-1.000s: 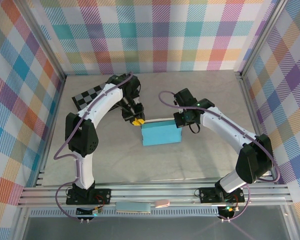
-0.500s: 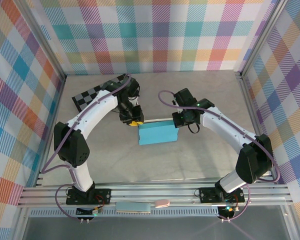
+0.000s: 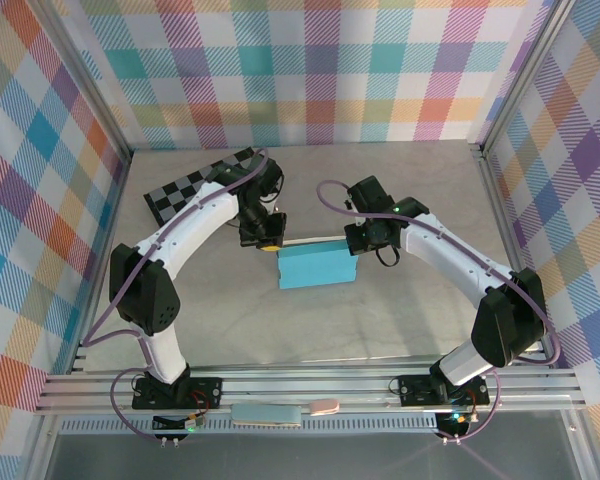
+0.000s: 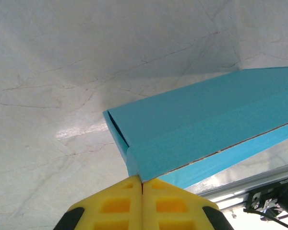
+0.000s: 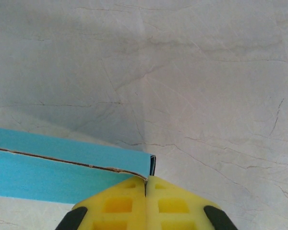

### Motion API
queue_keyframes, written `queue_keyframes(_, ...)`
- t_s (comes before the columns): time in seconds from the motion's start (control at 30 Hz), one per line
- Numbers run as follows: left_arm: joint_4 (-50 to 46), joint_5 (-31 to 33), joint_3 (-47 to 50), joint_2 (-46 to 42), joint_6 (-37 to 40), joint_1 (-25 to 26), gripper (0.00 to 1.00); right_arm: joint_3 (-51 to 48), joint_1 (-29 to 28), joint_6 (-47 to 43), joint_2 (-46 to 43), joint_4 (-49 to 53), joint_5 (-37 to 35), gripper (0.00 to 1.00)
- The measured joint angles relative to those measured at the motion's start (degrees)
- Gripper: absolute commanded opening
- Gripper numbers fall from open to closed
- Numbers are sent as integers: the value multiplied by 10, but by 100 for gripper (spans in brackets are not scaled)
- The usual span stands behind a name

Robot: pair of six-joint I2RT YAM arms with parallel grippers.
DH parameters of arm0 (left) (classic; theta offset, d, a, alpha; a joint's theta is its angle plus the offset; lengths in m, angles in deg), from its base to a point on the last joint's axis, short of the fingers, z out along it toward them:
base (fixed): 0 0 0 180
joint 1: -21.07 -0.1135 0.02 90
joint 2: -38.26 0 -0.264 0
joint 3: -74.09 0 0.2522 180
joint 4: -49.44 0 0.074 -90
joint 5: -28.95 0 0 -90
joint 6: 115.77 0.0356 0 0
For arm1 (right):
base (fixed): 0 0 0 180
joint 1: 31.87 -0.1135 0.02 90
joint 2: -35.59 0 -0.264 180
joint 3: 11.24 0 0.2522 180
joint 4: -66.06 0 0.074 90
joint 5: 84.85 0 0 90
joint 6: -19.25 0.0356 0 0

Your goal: Fold the paper box

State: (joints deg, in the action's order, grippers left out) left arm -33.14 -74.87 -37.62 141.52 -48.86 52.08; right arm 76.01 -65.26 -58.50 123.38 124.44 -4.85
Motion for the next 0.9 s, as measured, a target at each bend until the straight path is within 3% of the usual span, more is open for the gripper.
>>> queue_keyframes(0.57, -37, -43, -54, 21, -81, 4, 0, -4, -8, 28, 0, 0, -44, 0)
queue_keyframes(0.9, -60, -95, -70, 41, -91, -9, 0, -11, -8, -8, 0, -10, -58, 0)
